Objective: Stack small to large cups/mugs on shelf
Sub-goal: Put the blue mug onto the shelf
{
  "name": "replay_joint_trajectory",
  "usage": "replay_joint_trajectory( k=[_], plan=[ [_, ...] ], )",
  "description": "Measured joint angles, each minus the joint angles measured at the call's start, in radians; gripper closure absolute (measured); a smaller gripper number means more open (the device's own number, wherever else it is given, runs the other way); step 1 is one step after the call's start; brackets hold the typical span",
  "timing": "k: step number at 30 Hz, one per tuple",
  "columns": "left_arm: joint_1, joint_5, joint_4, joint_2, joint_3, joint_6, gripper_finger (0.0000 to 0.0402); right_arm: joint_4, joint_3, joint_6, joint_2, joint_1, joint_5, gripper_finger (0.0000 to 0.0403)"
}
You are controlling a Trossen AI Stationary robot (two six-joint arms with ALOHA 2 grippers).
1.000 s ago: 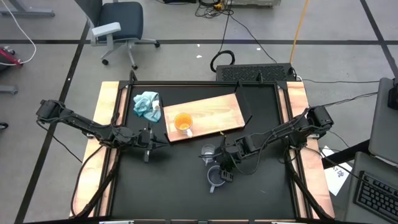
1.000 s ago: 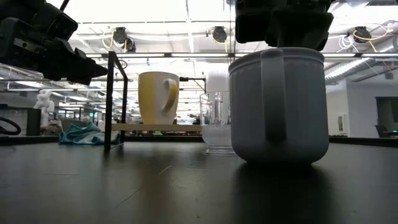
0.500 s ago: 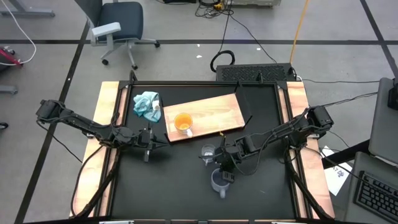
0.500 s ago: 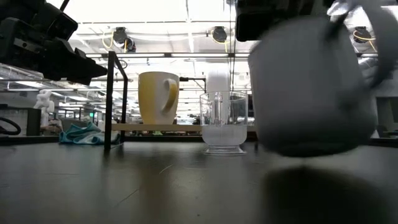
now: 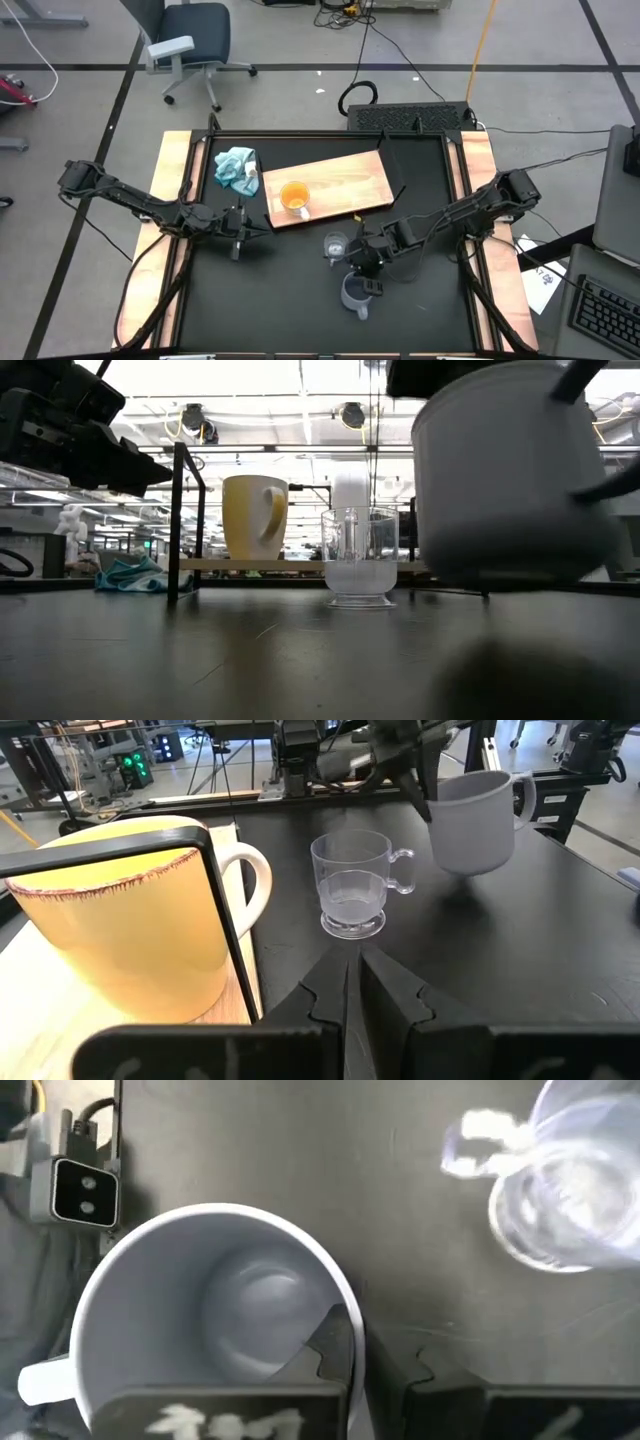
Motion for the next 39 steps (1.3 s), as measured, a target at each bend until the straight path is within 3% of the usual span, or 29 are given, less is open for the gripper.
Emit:
replay_joint_trajectory(
  k=[4, 10, 28, 39],
  plan=[
    [0.000, 0.000, 0.000, 0.000, 0.000, -0.001, 0.0371, -0.013, 0.000, -0.044, -0.064, 0.017, 0.097, 0.0401],
    [0.000, 0.000, 0.001, 0.000, 0.000, -0.002, 0.0371, 0.009, -0.019, -0.115, -0.159, 0.027, 0.146, 0.0402],
    [0.000, 0.000, 0.001, 0.000, 0.000, -0.012, 0.0371, 0.302, -0.354, -0.224, -0.414, 0.029, 0.149, 0.0402],
    [0.000, -0.001, 0.001, 0.000, 0.000, -0.019, 0.0371, 0.313, -0.434, -0.302, -0.485, -0.007, 0.148, 0.0403]
  ],
)
